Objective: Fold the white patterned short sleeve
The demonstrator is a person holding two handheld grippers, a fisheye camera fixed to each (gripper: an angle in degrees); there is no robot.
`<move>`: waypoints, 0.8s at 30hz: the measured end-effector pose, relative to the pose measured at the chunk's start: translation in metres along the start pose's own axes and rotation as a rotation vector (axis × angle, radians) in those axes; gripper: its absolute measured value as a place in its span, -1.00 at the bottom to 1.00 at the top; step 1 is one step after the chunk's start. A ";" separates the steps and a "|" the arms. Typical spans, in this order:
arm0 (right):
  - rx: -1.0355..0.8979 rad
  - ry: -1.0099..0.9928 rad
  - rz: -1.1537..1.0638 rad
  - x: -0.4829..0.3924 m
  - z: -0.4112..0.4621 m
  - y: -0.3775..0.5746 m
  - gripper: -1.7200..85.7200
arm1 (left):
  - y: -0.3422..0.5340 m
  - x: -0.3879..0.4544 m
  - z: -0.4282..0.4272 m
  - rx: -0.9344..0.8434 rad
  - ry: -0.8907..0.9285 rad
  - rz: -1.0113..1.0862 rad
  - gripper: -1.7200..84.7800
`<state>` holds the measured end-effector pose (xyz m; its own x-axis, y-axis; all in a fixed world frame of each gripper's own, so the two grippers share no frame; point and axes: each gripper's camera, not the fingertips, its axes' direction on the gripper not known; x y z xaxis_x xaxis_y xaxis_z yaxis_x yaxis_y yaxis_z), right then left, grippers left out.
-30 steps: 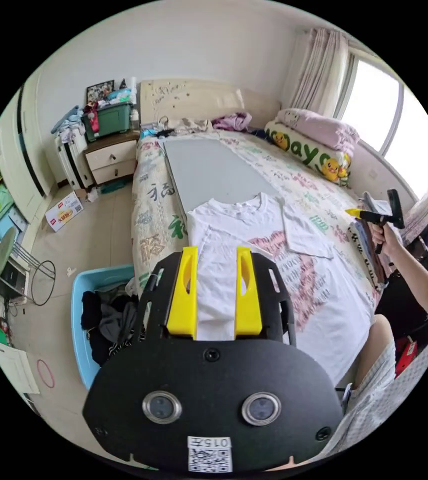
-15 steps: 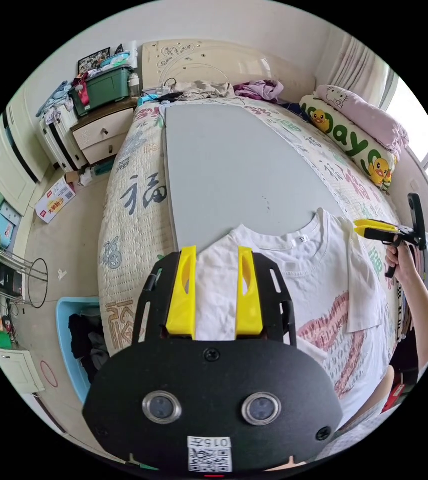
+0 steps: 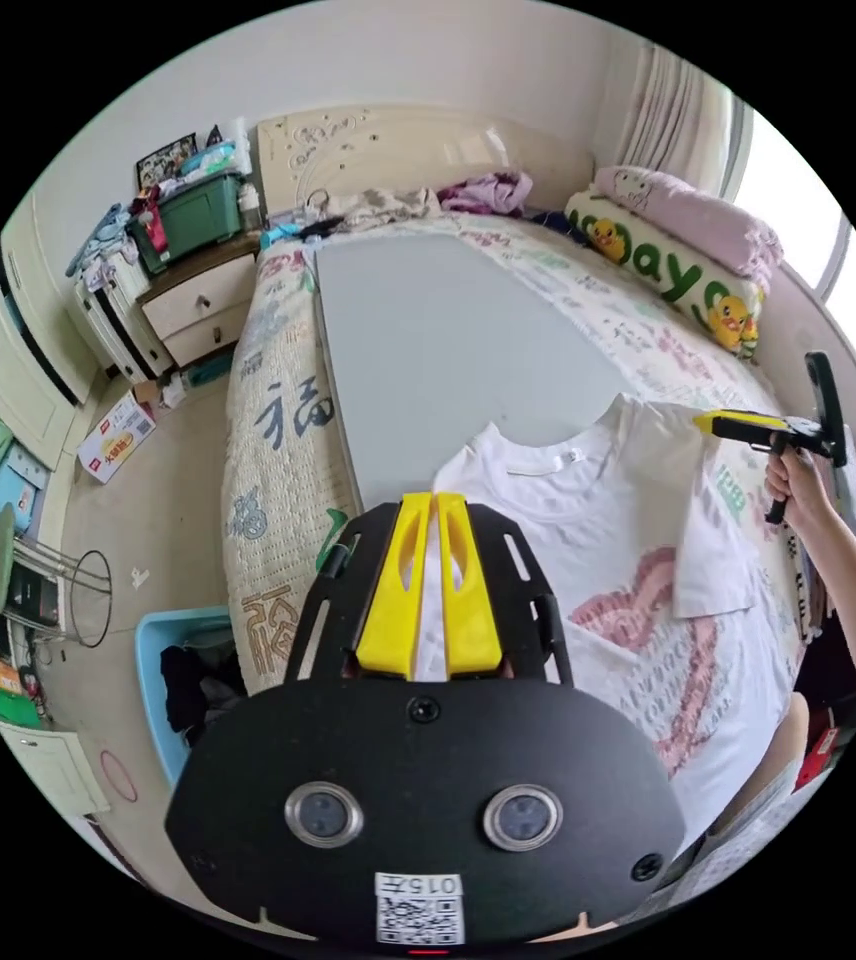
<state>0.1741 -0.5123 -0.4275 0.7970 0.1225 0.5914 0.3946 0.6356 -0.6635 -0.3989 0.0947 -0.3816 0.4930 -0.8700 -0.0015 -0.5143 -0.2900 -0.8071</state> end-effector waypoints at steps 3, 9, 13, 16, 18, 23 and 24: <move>0.070 -0.075 -0.091 -0.019 -0.094 0.032 -0.98 | 0.041 0.011 -0.076 0.123 0.083 0.058 -0.95; 0.094 -0.201 -0.194 -0.061 -0.243 0.189 -0.97 | 0.209 0.046 -0.211 0.197 0.334 0.125 -0.95; -0.039 -0.229 -0.147 -0.074 -0.242 0.303 -0.97 | 0.334 0.081 -0.226 0.107 0.341 0.140 -0.96; -0.200 -0.172 -0.077 -0.080 -0.217 0.359 -0.96 | 0.386 0.099 -0.204 -0.072 0.327 0.117 -0.97; -0.198 -0.165 -0.045 -0.085 -0.225 0.372 -0.96 | 0.405 0.107 -0.200 -0.109 0.325 0.118 -0.97; -0.142 -0.113 -0.074 -0.100 -0.282 0.354 -0.94 | 0.419 0.115 -0.238 -0.015 0.257 0.128 -0.97; -0.151 -0.095 -0.085 -0.102 -0.290 0.351 -0.93 | 0.421 0.114 -0.245 0.000 0.251 0.129 -0.97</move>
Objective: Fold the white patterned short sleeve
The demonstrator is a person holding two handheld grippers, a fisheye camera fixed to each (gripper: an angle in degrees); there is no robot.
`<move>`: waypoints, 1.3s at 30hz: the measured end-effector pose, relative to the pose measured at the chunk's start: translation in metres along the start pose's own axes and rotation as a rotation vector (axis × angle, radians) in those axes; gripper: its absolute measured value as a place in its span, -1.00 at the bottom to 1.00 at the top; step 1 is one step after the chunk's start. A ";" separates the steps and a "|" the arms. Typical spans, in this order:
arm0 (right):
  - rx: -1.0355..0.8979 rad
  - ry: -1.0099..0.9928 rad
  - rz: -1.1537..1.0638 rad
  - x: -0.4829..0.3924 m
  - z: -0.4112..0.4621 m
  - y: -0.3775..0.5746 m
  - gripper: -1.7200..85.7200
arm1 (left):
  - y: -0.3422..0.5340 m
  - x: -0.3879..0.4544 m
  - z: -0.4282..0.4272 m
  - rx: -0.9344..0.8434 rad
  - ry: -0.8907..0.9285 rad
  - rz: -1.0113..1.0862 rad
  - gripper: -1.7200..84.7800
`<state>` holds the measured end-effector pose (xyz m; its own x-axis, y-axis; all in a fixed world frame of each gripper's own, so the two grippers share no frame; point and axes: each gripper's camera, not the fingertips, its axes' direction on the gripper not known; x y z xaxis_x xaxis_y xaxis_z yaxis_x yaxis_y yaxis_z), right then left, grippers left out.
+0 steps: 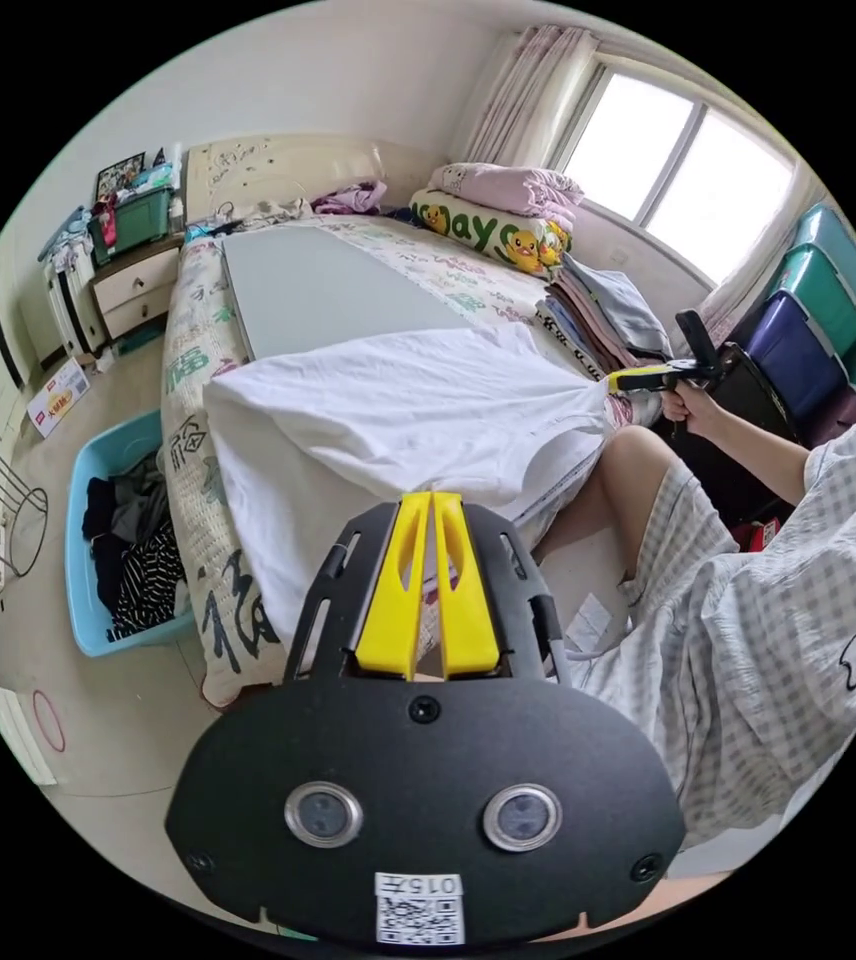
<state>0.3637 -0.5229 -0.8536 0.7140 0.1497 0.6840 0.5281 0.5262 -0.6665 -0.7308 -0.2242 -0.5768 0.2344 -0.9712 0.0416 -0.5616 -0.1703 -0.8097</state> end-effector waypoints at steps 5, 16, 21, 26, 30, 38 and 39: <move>-0.115 0.003 0.104 0.009 -0.005 0.003 -0.86 | 0.015 -0.012 0.015 -0.132 0.006 -0.078 -0.97; 0.091 -0.012 0.097 -0.073 -0.089 0.005 -0.82 | 0.070 -0.061 -0.034 0.114 0.103 -0.466 -0.86; 0.058 -0.138 -0.097 -0.194 -0.056 -0.074 -0.77 | 0.061 -0.089 -0.030 0.197 0.122 -0.583 -0.83; -0.009 -0.207 -0.258 -0.295 -0.012 -0.145 -0.72 | 0.033 -0.144 -0.027 0.289 0.159 -0.688 -0.80; -0.040 -0.166 -0.333 -0.350 0.013 -0.194 -0.70 | 0.010 -0.199 -0.016 0.309 0.173 -0.801 -0.78; -0.197 -0.040 -0.375 -0.384 0.060 -0.244 -0.83 | -0.022 -0.276 0.031 0.241 0.174 -0.908 -0.77; -0.215 -0.011 -0.358 -0.383 0.063 -0.248 -0.88 | -0.030 -0.282 0.037 0.218 0.158 -0.889 -0.78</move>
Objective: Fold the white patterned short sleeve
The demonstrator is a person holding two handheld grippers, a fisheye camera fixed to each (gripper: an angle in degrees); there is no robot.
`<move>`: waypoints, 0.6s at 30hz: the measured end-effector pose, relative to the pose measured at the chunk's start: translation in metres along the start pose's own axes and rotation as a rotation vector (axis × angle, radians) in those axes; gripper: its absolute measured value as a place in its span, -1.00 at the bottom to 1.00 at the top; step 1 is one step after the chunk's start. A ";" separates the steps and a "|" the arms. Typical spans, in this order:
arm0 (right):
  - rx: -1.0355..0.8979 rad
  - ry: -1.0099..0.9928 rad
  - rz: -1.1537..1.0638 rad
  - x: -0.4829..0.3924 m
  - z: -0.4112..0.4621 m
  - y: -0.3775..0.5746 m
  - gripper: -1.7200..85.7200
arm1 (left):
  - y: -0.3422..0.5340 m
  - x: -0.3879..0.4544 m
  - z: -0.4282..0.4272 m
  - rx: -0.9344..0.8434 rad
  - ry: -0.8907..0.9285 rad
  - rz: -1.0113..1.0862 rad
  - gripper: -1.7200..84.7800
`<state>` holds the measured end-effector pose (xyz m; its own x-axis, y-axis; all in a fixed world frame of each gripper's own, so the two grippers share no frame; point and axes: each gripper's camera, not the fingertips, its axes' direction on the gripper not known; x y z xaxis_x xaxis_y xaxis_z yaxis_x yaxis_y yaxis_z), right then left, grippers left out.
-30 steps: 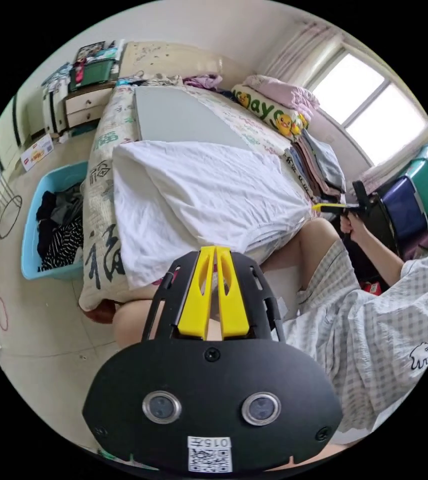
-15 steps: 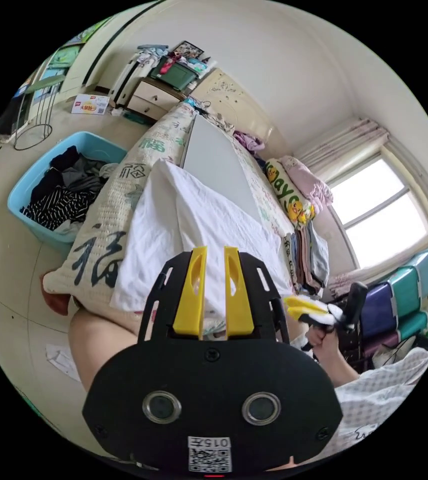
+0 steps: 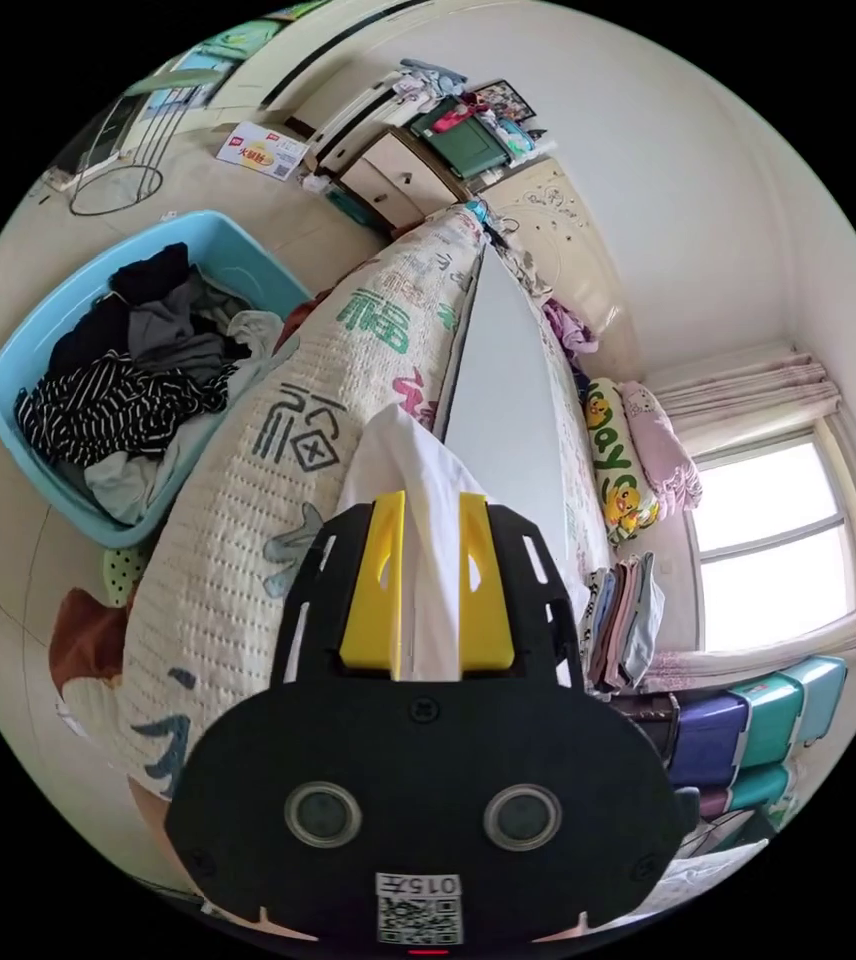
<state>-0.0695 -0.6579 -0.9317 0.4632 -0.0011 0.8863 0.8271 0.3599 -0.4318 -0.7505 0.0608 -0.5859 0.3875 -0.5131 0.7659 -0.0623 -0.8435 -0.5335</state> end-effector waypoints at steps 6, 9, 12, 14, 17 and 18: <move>0.062 -0.117 0.040 0.009 -0.019 0.007 -0.96 | -0.030 0.004 0.026 -0.066 0.003 0.058 -0.95; 0.108 -0.121 0.044 0.004 -0.028 0.017 -0.97 | -0.032 0.013 0.022 -0.011 -0.057 0.135 -0.97; 0.034 -0.083 0.042 0.005 -0.006 0.016 -0.97 | -0.027 0.009 0.041 -0.053 -0.162 0.147 -0.97; -0.001 -0.118 0.064 0.013 0.006 0.019 -0.96 | -0.021 0.002 0.054 -0.097 -0.205 0.137 -0.97; 0.037 -0.238 0.054 0.021 -0.012 0.035 -0.95 | -0.004 -0.001 0.054 -0.072 -0.186 0.134 -0.97; 0.051 -0.268 0.028 0.022 -0.022 0.047 -0.95 | 0.005 0.000 0.048 -0.057 -0.176 0.137 -0.97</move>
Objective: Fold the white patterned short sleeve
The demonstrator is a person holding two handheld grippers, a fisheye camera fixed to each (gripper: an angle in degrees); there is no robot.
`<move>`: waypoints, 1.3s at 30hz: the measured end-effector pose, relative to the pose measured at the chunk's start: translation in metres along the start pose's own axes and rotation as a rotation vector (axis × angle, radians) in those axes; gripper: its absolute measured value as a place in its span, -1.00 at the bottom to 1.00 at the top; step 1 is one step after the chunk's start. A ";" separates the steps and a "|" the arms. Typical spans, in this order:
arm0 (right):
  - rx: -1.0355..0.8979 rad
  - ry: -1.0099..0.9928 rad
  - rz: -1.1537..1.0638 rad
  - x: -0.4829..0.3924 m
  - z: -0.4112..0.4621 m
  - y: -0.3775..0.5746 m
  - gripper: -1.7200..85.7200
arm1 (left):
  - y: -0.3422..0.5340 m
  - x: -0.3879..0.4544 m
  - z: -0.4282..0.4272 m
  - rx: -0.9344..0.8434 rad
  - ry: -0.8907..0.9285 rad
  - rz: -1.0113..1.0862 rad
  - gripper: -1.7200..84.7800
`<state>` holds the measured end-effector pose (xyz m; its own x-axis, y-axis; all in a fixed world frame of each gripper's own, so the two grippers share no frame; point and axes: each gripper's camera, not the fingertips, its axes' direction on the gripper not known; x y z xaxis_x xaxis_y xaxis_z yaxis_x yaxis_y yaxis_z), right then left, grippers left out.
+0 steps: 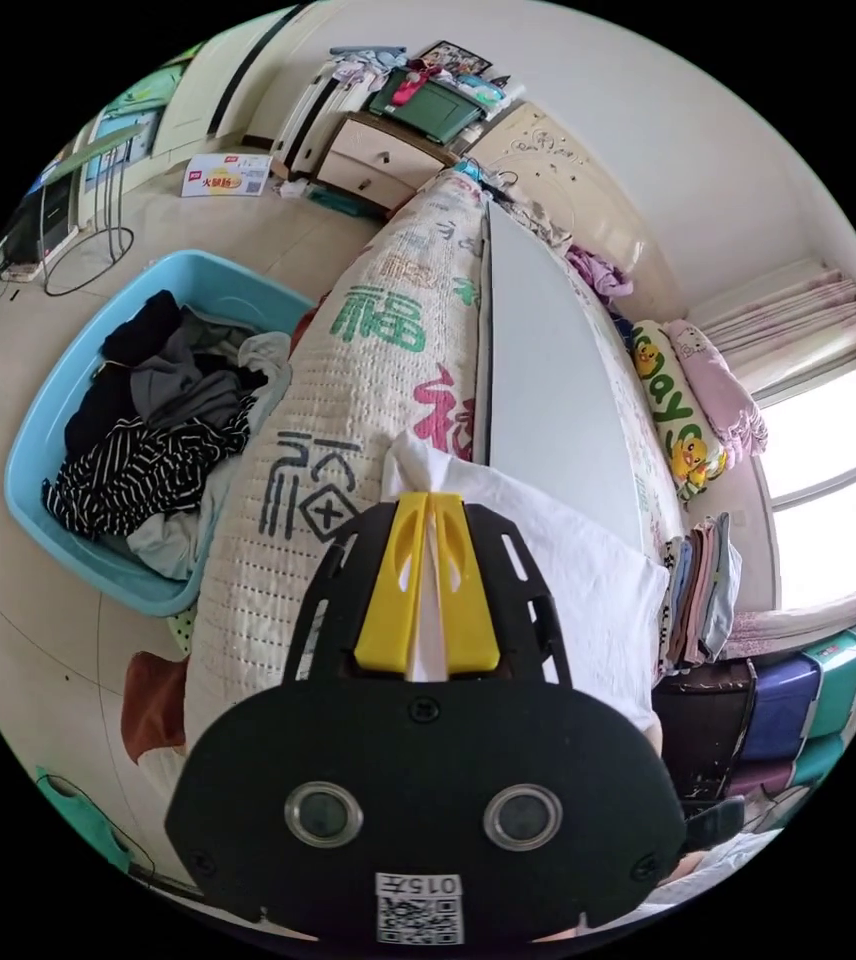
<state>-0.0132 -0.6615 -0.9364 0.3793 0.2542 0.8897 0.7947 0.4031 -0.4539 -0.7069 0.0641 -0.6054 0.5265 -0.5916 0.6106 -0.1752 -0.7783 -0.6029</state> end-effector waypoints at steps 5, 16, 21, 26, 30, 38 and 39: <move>0.065 0.011 -0.003 0.015 -0.055 0.084 -0.94 | 0.076 0.026 -0.051 0.105 0.138 0.144 -0.97; 0.352 0.211 0.374 0.088 -0.176 0.309 -0.93 | 0.312 0.131 -0.079 0.314 0.125 0.530 -0.92; 0.464 0.341 0.452 0.090 -0.193 0.393 -0.86 | 0.333 0.185 -0.041 0.213 0.246 0.656 -0.83; 0.488 0.278 0.600 0.141 -0.189 0.457 -0.78 | 0.344 0.241 0.020 0.061 0.249 0.722 -0.80; 0.501 0.228 0.645 0.176 -0.176 0.480 -0.79 | 0.360 0.287 0.088 -0.083 0.247 0.782 -0.81; 0.387 0.243 0.733 0.213 -0.126 0.529 -0.96 | 0.367 0.337 0.197 -0.272 0.166 0.807 -0.82; 0.412 0.215 0.731 0.216 -0.123 0.543 -0.96 | 0.368 0.340 0.213 -0.299 0.124 0.817 -0.82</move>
<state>0.5586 -0.4957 -0.9846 0.8427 0.4186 0.3386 0.0972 0.5003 -0.8604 -0.4156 -0.3782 -0.7290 0.0499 -0.9929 0.1083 -0.6779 -0.1133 -0.7264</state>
